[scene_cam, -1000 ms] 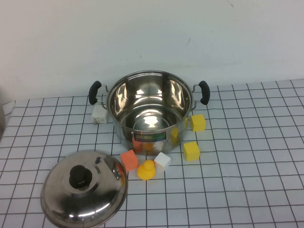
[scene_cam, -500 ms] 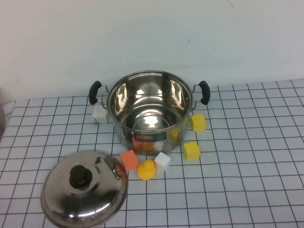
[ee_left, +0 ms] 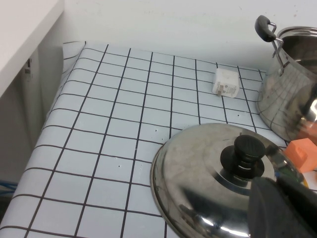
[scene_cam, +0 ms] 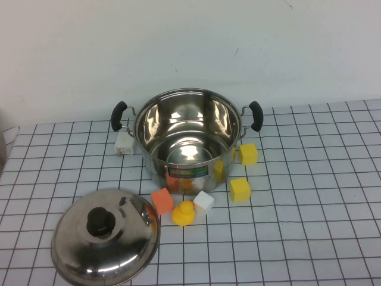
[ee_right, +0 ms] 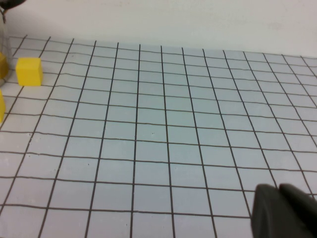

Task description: Cover the pot

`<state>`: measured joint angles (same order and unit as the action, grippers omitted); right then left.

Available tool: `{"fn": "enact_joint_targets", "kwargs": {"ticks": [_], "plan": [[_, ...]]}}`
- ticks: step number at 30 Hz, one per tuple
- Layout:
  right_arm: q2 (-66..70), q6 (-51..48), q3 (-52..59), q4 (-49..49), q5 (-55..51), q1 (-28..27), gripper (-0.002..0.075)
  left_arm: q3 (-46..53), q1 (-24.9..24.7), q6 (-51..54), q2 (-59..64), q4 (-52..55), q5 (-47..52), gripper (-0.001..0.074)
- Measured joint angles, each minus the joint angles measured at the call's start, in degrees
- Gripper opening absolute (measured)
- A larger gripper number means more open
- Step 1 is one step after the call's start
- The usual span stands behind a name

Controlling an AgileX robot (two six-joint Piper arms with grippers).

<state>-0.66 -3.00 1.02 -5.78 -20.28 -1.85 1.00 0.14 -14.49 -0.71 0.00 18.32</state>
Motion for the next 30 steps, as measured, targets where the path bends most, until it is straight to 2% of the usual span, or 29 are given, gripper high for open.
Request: {"fn": "enact_joint_targets", "kwargs": {"ticks": [5,9,19,25,30], "plan": [[0.0,0.0,0.0,0.0,0.0,0.0,0.0009,0.0,0.0,0.0,0.0,0.0,-0.4,-0.0001],[0.0,0.0,0.0,0.0,0.0,0.0,0.0009,0.1,0.0,0.0,0.0,0.0,-4.8,-0.0001],[0.0,0.0,0.0,0.0,0.0,0.0,0.0009,0.1,0.0,0.0,0.0,0.0,-37.2,-0.0001],[0.0,0.0,0.0,0.0,0.0,0.0,0.0009,0.1,0.0,-1.4,0.0,0.0,-52.4,-0.0001],[0.0,0.0,0.0,0.0,0.0,0.0,0.0009,0.1,0.0,-3.3,-0.1,-0.3,-60.6,-0.0001]]}}
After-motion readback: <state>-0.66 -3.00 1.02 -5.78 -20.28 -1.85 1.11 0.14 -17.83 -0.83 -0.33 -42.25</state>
